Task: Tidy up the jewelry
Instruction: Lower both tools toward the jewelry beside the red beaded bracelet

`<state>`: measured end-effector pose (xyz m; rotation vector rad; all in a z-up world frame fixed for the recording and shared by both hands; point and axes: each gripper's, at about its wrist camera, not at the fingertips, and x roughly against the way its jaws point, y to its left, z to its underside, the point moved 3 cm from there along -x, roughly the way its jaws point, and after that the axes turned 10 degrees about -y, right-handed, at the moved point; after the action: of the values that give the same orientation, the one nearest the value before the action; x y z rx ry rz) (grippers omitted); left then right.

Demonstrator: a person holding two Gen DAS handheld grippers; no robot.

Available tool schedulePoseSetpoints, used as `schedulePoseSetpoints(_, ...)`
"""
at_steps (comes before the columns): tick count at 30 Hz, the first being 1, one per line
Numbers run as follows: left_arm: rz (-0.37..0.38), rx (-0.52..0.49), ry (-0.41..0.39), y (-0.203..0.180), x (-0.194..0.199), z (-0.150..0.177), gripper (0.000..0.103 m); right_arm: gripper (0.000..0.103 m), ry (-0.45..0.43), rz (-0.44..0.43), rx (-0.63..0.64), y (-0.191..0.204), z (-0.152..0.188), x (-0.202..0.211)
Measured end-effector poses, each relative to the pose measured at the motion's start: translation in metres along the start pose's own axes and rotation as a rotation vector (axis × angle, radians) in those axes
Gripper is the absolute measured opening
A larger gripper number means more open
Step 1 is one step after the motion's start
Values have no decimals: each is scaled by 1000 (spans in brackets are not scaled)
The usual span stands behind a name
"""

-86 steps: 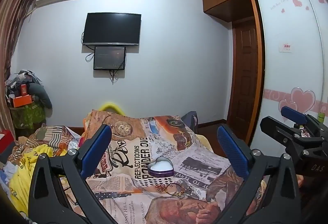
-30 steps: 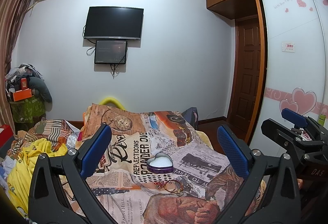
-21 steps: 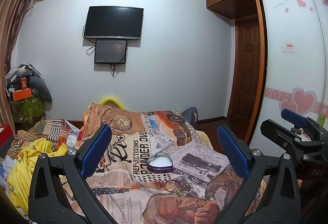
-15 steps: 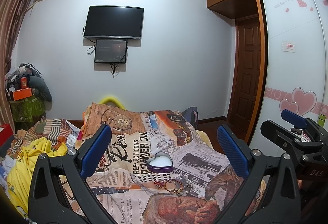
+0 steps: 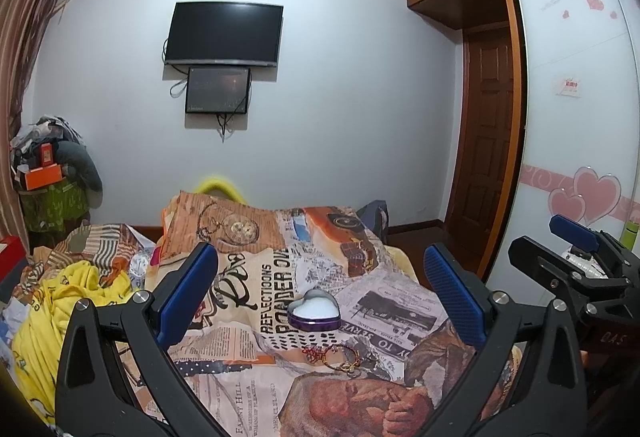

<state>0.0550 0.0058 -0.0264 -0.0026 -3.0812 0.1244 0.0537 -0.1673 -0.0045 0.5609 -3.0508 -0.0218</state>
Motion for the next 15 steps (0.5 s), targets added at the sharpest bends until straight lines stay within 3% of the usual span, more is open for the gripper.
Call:
schedulePoseSetpoints(7, -18, 12, 106, 12, -31, 22, 103, 103, 73, 37, 6, -12, 22, -21)
schedulePoseSetpoints(15, -23, -32, 244, 28, -76, 53, 103, 103, 234, 67, 11, -27, 66, -49)
